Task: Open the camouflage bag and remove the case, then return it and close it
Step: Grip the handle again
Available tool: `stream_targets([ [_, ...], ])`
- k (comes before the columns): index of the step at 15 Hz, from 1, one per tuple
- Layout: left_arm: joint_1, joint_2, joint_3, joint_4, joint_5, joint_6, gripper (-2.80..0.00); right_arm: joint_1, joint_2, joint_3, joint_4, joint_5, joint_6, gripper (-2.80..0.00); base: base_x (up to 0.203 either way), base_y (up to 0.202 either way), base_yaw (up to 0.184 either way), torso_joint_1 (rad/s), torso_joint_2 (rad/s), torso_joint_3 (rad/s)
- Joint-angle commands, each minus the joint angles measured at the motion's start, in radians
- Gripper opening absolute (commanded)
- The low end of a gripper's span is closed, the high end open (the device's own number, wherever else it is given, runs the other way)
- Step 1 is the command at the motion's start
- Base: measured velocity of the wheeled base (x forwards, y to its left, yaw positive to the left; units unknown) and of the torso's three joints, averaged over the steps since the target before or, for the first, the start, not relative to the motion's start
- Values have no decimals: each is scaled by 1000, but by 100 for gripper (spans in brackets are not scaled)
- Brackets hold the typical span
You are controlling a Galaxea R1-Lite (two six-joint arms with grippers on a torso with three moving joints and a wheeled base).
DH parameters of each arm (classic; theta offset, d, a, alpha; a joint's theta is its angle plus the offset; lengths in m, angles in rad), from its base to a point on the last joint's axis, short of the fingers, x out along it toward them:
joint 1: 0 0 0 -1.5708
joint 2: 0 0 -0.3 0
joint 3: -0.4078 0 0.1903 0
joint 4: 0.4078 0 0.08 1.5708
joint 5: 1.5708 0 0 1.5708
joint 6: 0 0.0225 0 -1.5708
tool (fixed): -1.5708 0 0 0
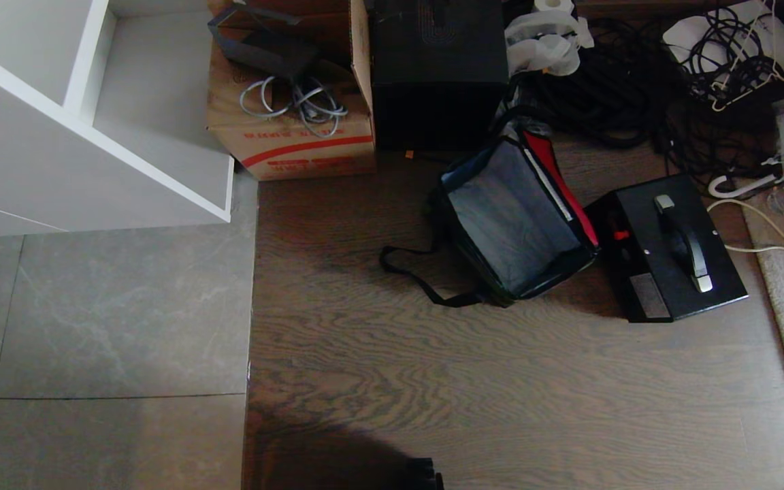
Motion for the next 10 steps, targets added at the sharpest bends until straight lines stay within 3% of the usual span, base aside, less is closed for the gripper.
stream_targets([
  [1, 0, 0, 11, 0, 0, -1, -280, 0, 4, 2, 0, 1, 0, -280, 0, 0, 0, 0, 0, 0],
  [10, 0, 0, 11, 0, 0, -1, -280, 0, 4, 2, 2, 6, -12, -280, 0, 0, 0, 0, 0, 0],
])
